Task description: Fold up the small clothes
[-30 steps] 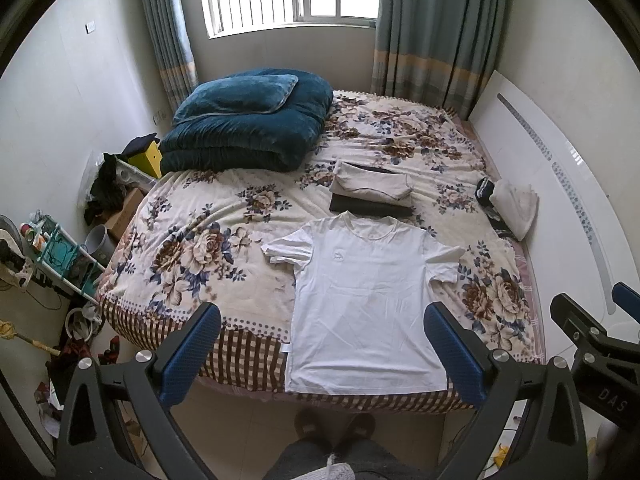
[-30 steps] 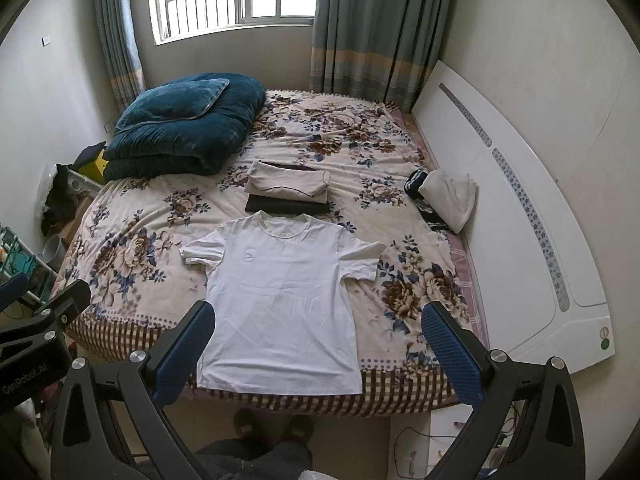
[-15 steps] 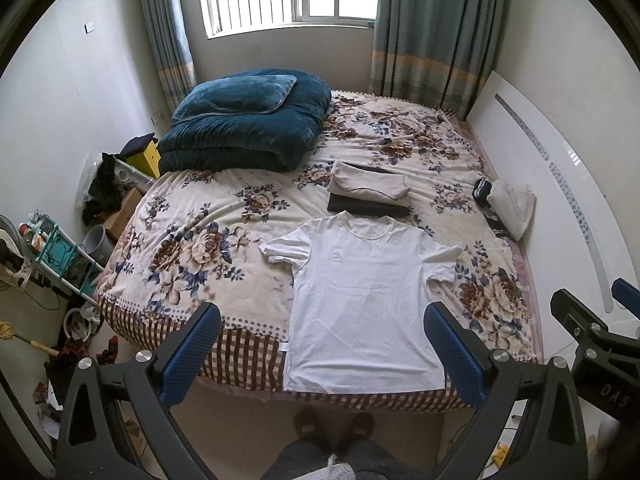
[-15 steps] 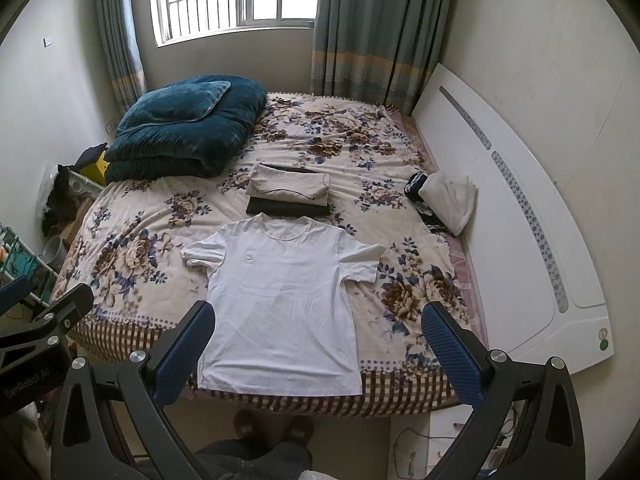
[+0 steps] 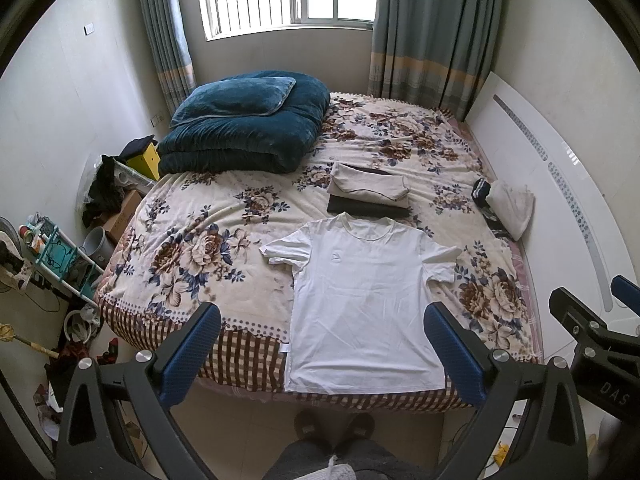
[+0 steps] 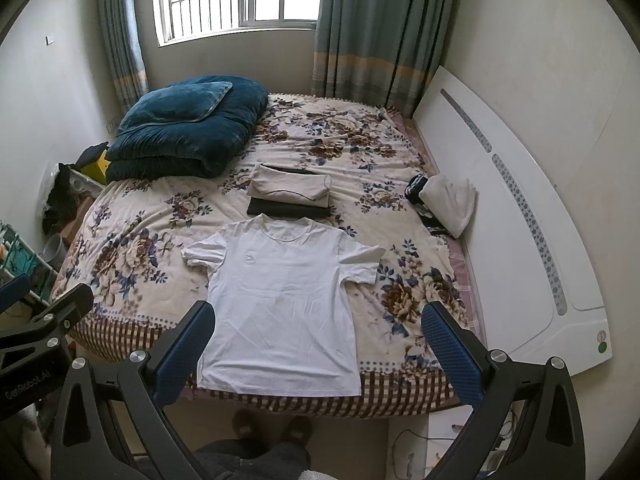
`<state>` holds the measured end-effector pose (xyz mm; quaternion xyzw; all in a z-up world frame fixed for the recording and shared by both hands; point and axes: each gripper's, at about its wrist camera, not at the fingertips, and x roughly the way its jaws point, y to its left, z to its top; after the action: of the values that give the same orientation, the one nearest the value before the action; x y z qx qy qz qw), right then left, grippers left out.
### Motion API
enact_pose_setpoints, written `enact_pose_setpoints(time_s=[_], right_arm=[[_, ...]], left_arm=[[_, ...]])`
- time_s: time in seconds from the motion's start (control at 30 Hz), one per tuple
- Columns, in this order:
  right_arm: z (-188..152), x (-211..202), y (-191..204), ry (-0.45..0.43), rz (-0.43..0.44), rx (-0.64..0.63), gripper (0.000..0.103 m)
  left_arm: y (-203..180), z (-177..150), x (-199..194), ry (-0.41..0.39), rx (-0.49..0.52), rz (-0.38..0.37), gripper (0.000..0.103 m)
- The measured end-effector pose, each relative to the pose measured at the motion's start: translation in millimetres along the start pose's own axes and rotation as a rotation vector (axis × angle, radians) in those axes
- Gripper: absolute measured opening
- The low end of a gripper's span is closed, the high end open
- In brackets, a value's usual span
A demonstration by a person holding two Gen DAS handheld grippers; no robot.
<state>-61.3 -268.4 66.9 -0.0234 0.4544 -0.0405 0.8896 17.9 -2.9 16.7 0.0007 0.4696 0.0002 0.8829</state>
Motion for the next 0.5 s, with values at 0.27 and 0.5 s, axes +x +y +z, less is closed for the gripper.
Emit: enact_pose_setpoints(time_s=[0.27, 0.5], right_arm=[[-2.9, 0.6, 0.4, -0.001, -0.001, 0.004, 0.103], [3.3, 30.2, -15.3, -0.004, -0.068, 0.091, 0.103]], left_arm=[[0.0, -4.8, -0.6, -0.006, 0.000, 0.001, 0.103], [8.2, 22.2, 48.3, -0.087, -0.012, 0.112, 0.103]])
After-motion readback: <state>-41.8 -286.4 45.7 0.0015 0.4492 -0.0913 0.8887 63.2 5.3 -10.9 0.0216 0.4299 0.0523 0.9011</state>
